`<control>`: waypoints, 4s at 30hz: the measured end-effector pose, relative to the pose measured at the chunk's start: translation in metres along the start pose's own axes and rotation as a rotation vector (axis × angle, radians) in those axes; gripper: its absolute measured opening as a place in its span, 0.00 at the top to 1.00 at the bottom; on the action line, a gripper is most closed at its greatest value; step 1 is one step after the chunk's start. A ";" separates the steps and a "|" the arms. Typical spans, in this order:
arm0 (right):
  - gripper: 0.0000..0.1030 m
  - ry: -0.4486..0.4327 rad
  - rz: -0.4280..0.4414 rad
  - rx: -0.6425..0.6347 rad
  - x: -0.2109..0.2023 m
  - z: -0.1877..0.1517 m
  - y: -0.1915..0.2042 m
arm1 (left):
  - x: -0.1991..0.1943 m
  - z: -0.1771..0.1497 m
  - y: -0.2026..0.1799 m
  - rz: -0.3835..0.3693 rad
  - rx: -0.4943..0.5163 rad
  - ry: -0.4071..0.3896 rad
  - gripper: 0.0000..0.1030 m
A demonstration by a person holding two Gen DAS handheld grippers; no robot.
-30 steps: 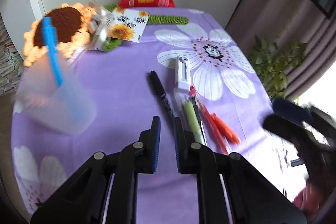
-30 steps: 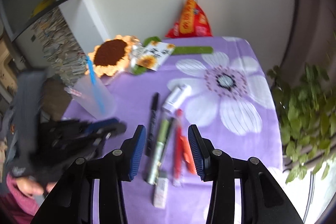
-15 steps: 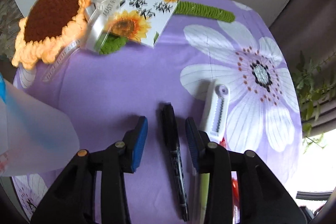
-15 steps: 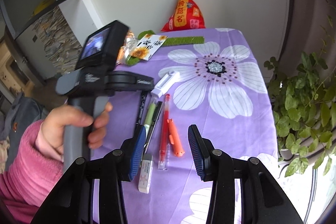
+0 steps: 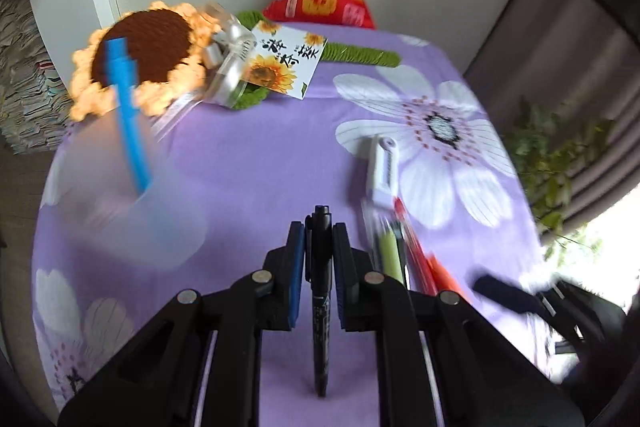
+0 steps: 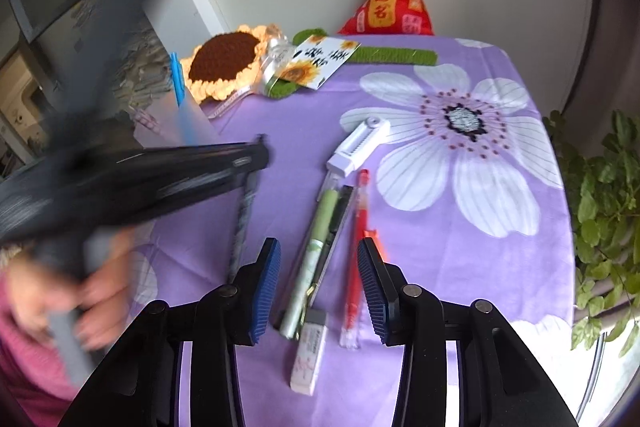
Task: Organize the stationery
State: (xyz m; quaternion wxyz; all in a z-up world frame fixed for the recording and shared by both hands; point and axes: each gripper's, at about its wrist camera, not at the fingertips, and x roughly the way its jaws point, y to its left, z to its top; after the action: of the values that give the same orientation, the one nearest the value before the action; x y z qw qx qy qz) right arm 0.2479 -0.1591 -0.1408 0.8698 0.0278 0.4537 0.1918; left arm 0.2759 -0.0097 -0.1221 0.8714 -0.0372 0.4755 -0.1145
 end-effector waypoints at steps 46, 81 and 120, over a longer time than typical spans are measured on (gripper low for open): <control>0.88 -0.219 0.001 -0.042 -0.058 0.046 0.060 | -0.115 -0.030 0.042 -0.094 0.010 -0.254 0.91; 0.89 -0.207 0.060 -0.069 -0.057 0.042 0.069 | 0.016 -0.034 0.173 0.119 -0.617 0.228 0.88; 0.89 -0.229 0.059 -0.066 -0.066 0.038 0.073 | 0.027 0.003 0.208 0.220 -0.558 0.158 0.82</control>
State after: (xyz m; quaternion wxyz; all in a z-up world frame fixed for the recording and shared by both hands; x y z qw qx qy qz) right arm 0.2216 -0.1101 -0.0514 0.9104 0.0341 0.3439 0.2276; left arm 0.3268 0.1861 -0.1782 0.7950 -0.2144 0.5561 0.1132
